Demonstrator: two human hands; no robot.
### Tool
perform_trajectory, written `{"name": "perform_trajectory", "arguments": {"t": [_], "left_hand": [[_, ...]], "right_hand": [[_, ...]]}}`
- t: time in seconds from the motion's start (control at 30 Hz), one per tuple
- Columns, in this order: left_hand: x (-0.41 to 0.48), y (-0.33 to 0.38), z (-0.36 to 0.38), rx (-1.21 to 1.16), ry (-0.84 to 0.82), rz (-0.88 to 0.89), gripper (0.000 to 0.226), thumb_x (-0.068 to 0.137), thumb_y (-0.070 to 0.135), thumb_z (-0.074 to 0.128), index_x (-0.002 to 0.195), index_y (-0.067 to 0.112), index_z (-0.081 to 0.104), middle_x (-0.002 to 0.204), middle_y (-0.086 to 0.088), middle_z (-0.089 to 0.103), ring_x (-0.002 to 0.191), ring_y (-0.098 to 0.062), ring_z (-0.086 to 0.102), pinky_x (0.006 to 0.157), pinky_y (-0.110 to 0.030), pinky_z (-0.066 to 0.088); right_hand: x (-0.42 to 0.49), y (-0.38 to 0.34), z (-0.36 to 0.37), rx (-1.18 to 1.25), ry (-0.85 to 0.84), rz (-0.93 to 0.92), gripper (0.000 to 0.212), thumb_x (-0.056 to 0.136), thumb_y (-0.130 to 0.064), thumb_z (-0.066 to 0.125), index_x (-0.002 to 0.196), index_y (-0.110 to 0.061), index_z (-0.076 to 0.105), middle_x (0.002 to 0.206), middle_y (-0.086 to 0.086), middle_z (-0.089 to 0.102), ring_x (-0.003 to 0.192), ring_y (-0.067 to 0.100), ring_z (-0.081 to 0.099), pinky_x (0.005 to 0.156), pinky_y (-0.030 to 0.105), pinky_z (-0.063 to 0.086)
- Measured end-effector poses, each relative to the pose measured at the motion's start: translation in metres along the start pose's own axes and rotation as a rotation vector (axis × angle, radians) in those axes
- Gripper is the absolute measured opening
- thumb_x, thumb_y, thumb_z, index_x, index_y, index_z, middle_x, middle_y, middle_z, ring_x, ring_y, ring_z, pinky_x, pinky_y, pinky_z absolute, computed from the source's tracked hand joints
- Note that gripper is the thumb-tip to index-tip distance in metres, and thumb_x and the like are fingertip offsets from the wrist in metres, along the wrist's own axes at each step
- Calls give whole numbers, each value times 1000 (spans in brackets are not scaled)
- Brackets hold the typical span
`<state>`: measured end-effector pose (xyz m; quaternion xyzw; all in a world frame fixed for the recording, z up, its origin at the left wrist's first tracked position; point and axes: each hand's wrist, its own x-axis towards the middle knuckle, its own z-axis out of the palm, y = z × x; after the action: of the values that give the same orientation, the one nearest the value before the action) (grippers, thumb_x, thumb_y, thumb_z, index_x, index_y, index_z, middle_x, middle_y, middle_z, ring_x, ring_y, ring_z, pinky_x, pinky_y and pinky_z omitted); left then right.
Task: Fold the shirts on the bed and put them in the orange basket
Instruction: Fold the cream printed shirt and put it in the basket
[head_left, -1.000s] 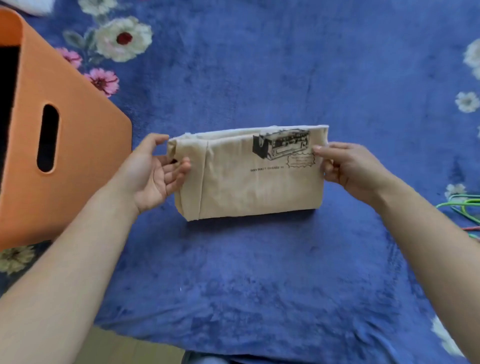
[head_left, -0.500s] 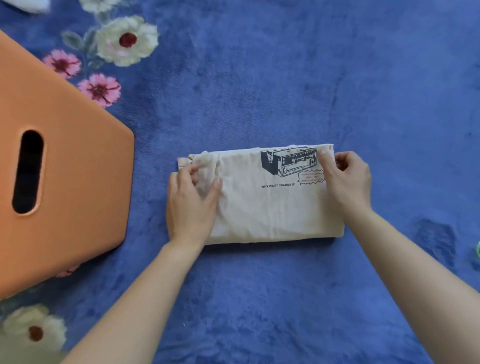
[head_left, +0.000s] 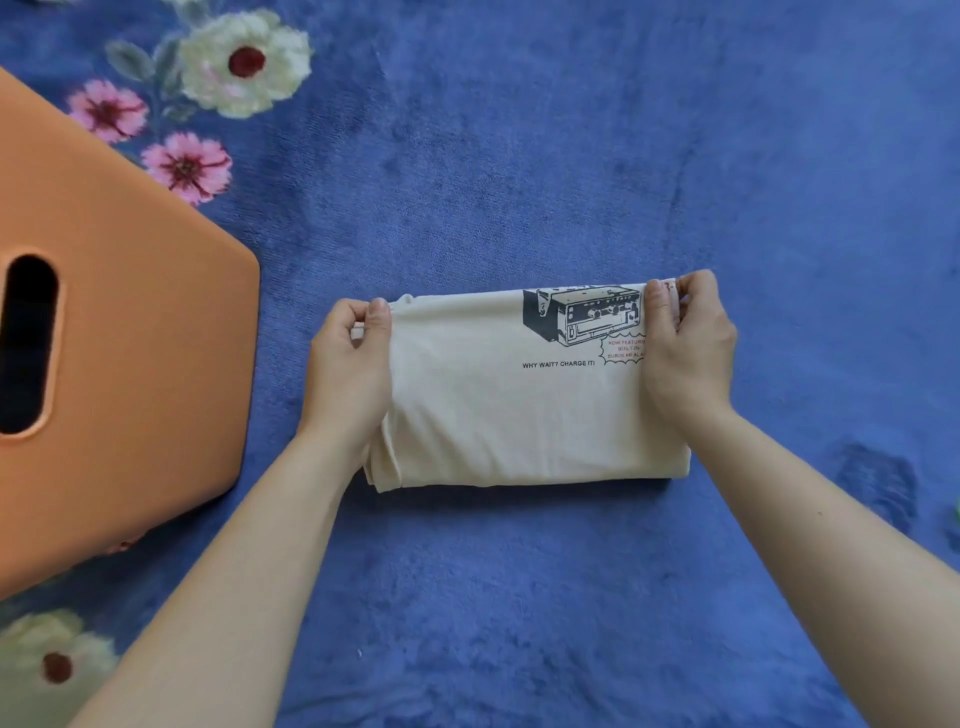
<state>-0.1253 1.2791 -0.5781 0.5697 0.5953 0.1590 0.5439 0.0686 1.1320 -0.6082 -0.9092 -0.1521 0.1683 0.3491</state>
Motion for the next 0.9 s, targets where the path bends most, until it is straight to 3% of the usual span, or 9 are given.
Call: {"name": "perform_trajectory", "arguments": {"t": [0.1, 0.23, 0.3, 0.37, 0.43, 0.47, 0.6, 0.77, 0.9], "left_hand": [[-2, 3, -3, 60, -144, 9, 24, 99, 34, 46, 80, 21, 54, 85, 12, 60, 77, -1, 52, 74, -22, 43], [0, 13, -8, -328, -351, -265, 21, 98, 31, 48, 95, 15, 60, 86, 5, 65, 76, -8, 60, 67, -20, 51], [2, 14, -9, -430, -402, -341, 34, 93, 31, 52, 114, 5, 60, 102, -6, 61, 93, -16, 58, 83, -28, 51], [3, 15, -6, -481, -341, -354, 38, 91, 26, 57, 120, 1, 58, 104, -5, 60, 95, -13, 59, 88, -25, 51], [6, 10, -1, -460, -139, -257, 9, 92, 16, 59, 98, 10, 61, 90, 0, 67, 81, -7, 63, 76, -19, 53], [7, 8, -1, -424, -15, -172, 5, 92, 12, 60, 89, 15, 59, 86, 0, 68, 77, -8, 64, 75, -21, 52], [14, -3, -1, -387, 264, 79, 19, 91, 4, 59, 84, 20, 53, 73, 0, 60, 68, -5, 58, 73, -19, 45], [32, -11, 3, -388, 402, 121, 22, 89, 2, 60, 82, 21, 51, 57, 9, 54, 52, 0, 50, 58, -15, 40], [48, -34, 1, -105, 393, 225, 19, 88, 17, 58, 86, 30, 44, 60, 4, 48, 57, -14, 48, 66, -30, 40]], "right_hand": [[1, 2, 1, 0, -5, -1, 26, 99, -35, 43, 92, -11, 45, 70, -5, 48, 76, 23, 48, 64, 33, 30], [0, 3, 2, 16, -15, 3, 24, 99, -35, 43, 89, -13, 41, 67, -9, 46, 74, 22, 45, 61, 32, 26], [0, 3, 3, 17, -13, -3, 24, 99, -35, 43, 90, -13, 42, 68, -10, 46, 74, 22, 46, 60, 31, 24], [0, 3, 3, 13, -10, -15, 25, 99, -36, 43, 92, -12, 43, 69, -10, 47, 75, 23, 47, 61, 31, 25], [0, 4, 2, 1, -5, -37, 29, 100, -38, 41, 95, -9, 45, 68, -8, 47, 75, 26, 48, 62, 33, 27], [0, 4, 1, -7, 0, -50, 30, 100, -38, 40, 95, -9, 45, 67, -6, 48, 74, 27, 49, 62, 34, 28], [1, -1, 4, -45, 26, -106, 33, 101, -39, 36, 96, -8, 45, 67, -1, 49, 73, 33, 50, 62, 38, 34], [3, 0, 6, -91, 41, -91, 36, 102, -40, 35, 99, -6, 46, 74, 6, 53, 78, 37, 53, 65, 40, 36], [9, -3, 14, -197, 33, -40, 37, 102, -41, 30, 105, -6, 44, 84, 13, 57, 85, 38, 54, 67, 40, 36]]}}
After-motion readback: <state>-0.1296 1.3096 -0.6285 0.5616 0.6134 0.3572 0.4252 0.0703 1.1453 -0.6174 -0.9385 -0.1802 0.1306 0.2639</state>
